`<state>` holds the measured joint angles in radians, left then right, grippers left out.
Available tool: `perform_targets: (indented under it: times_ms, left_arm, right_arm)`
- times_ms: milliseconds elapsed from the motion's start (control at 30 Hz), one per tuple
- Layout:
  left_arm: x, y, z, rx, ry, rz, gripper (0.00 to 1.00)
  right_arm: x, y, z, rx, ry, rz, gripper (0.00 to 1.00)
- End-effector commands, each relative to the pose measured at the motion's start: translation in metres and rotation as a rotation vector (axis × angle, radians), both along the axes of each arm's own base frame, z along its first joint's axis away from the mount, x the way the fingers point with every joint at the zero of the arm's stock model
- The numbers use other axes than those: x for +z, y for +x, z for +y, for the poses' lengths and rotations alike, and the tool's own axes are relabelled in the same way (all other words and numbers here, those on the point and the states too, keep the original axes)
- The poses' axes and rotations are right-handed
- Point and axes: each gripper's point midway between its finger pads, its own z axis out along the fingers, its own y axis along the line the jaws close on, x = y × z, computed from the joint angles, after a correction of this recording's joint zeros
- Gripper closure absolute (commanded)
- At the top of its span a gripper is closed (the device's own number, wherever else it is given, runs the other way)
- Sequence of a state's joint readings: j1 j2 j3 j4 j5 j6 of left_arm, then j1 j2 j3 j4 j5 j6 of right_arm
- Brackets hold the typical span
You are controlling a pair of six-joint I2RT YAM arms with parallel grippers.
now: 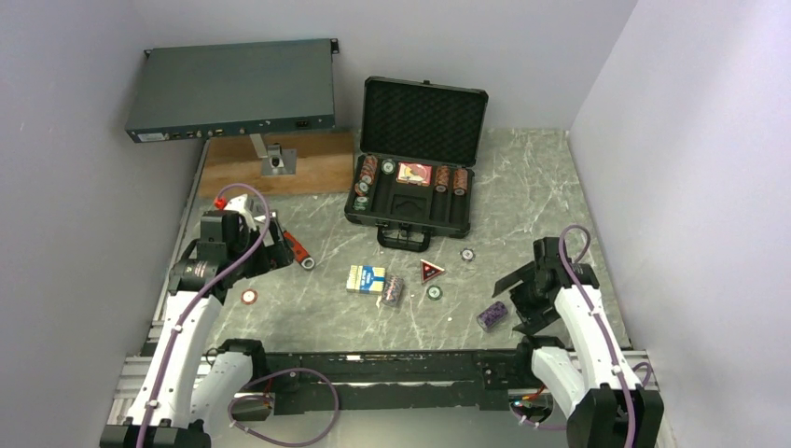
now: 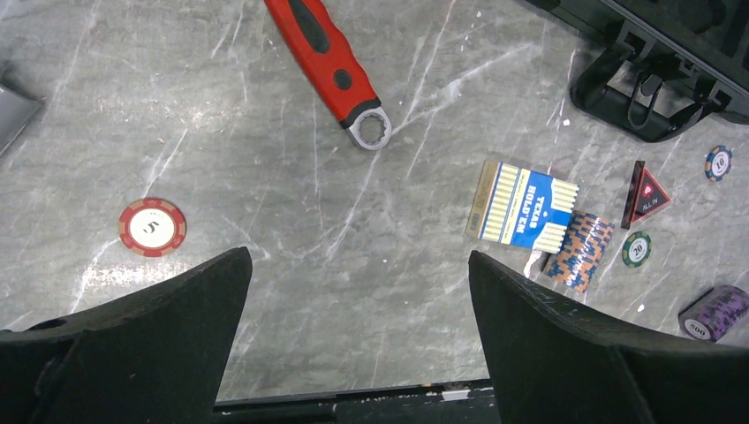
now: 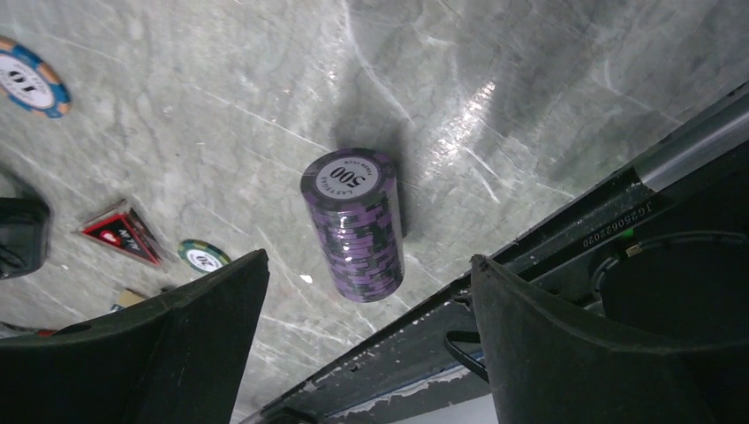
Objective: Pack up texas hold em set
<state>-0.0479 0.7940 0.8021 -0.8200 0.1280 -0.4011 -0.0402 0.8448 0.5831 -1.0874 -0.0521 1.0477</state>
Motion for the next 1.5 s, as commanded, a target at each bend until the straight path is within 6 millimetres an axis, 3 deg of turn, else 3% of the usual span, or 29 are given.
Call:
perform_targets:
  times_ms: [0,333,667,1467]
  left_arm:
    - [0.003,0.004,-0.003,-0.024,-0.001,-0.029,0.0]
    - [0.006,0.005,-0.001,-0.017,0.009,-0.046,0.0]
    - [0.006,0.004,0.002,-0.006,0.019,-0.05,0.0]
    - [0.01,0.003,0.001,0.001,0.009,-0.063,0.01]
  right_arm:
    - [-0.008,-0.002,0.008,-0.049,0.039,0.047,0.15]
    - [-0.017,0.013,0.028,0.018,-0.004,0.08,0.33]
    - [-0.024,0.008,0.018,0.06,-0.105,0.141,0.47]
    - [-0.036,0.01,0.014,0.129,-0.136,0.148,0.47]
